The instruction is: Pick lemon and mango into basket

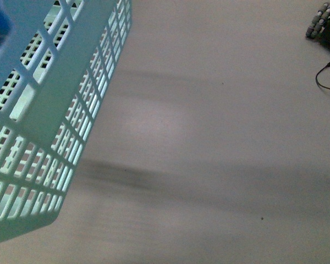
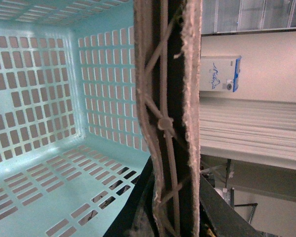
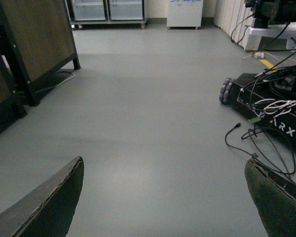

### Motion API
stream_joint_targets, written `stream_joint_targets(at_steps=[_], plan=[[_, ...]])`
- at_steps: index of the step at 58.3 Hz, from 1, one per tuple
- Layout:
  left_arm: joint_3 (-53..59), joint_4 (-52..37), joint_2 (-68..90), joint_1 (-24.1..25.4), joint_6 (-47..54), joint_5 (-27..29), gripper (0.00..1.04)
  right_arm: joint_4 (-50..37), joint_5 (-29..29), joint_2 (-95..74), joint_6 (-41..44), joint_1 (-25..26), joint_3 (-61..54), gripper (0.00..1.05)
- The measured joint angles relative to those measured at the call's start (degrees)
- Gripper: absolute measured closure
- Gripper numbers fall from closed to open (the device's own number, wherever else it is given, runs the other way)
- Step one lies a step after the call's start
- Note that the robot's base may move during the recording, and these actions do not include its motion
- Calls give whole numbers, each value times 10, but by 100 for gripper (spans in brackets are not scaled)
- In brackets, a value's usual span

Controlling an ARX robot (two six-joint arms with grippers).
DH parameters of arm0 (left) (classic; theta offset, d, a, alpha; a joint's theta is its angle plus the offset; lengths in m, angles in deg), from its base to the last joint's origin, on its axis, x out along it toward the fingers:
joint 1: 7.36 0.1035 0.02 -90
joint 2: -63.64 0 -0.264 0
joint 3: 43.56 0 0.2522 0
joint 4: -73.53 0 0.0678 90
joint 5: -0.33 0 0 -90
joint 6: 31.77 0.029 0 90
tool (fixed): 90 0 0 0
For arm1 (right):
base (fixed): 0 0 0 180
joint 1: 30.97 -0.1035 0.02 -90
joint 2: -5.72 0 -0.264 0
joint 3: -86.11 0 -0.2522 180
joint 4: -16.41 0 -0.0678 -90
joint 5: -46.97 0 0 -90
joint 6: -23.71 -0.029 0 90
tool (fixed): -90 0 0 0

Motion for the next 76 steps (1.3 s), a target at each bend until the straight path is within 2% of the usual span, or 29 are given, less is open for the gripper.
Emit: stream_joint_targets(at_steps=[76], plan=[[0, 2, 1, 0, 1, 1, 97, 0, 0, 0, 0, 0, 0, 9]])
